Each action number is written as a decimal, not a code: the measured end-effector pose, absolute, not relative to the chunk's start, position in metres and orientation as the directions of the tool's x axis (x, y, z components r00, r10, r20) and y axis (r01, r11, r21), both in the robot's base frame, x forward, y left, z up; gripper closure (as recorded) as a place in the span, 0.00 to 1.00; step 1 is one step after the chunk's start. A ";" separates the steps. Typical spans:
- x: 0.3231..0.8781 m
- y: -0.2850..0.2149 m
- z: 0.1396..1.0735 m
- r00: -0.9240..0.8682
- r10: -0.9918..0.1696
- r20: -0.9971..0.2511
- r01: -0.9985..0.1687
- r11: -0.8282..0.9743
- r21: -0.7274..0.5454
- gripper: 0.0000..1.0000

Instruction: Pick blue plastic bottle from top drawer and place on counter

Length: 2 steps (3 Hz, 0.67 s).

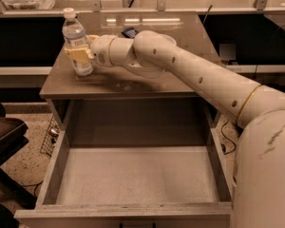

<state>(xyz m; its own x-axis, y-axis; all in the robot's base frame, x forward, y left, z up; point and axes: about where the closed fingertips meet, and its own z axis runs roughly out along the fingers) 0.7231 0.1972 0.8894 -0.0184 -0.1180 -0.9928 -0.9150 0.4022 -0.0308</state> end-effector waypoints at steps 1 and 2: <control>0.723 0.197 0.890 -0.018 -0.118 -0.993 -0.915 0.402 -0.031 0.59; 0.723 0.197 0.890 -0.018 -0.118 -0.993 -0.915 0.402 -0.031 0.28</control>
Offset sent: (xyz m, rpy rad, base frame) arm 0.0000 0.0001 0.0005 0.0000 0.0000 0.0002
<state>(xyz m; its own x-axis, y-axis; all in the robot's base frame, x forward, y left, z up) 0.7230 0.1975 0.8899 -0.0184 -0.1179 -0.9929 -0.9152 0.4018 -0.0307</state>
